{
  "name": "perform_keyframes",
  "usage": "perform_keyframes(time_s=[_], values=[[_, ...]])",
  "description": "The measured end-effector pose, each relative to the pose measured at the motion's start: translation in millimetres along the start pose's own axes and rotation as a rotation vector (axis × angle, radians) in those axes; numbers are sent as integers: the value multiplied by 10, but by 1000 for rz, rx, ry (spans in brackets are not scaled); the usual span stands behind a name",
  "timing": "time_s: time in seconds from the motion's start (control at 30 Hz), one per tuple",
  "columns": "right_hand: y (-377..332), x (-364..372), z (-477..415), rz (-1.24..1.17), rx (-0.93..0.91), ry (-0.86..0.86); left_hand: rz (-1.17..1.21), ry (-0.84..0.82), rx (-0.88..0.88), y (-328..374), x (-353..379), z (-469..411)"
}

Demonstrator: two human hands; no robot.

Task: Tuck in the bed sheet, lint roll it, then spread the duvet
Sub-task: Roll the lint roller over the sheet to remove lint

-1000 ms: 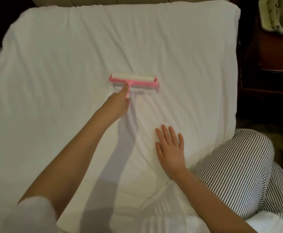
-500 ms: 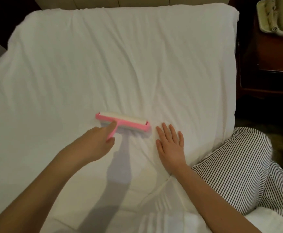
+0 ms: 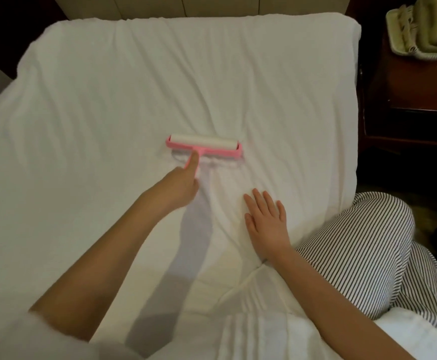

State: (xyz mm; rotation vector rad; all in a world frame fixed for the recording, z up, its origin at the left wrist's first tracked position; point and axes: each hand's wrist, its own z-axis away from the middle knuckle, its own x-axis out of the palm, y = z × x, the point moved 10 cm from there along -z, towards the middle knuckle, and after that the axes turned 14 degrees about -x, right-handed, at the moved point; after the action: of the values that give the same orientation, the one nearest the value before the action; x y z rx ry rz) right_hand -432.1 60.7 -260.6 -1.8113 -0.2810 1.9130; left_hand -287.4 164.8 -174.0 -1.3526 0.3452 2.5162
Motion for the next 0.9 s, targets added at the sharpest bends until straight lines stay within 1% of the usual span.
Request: perform_keyframes(time_s=[0.13, 0.2, 0.23, 0.33, 0.4, 0.5, 0.6, 0.7, 0.77, 0.83, 0.87, 0.9], values=[[-10, 14, 1, 19, -10, -17, -165, -79, -26, -477, 355, 918], [-7, 9, 32, 20, -8, -25, -179, -139, -67, -587, 446, 1154], [-5, 3, 57, 22, -6, -28, -181, -139, -75, -576, 440, 1174], [8, -2, 130, 29, -2, -49, -162, 6, -59, -393, 226, 918], [14, -9, 156, 21, 1, -46, -77, 100, -49, -232, 109, 572], [-1, -18, 169, 14, 2, -36, 57, 134, -19, -18, 85, 128], [-4, -16, 179, 7, 4, -36, 52, 120, -1, -7, 139, 120], [13, -47, 172, 4, 18, -18, -26, 66, -6, -244, 287, 585], [5, -51, 160, 3, 16, -14, -117, -9, -4, -456, 486, 994], [-9, -50, 165, 10, 6, -11, -153, -83, -12, -606, 639, 1266], [-18, -47, 174, 10, -2, -12, -143, -89, -15, -624, 642, 1288], [-19, -40, 185, 10, -10, -13, -125, -59, -10, -599, 592, 1233]])
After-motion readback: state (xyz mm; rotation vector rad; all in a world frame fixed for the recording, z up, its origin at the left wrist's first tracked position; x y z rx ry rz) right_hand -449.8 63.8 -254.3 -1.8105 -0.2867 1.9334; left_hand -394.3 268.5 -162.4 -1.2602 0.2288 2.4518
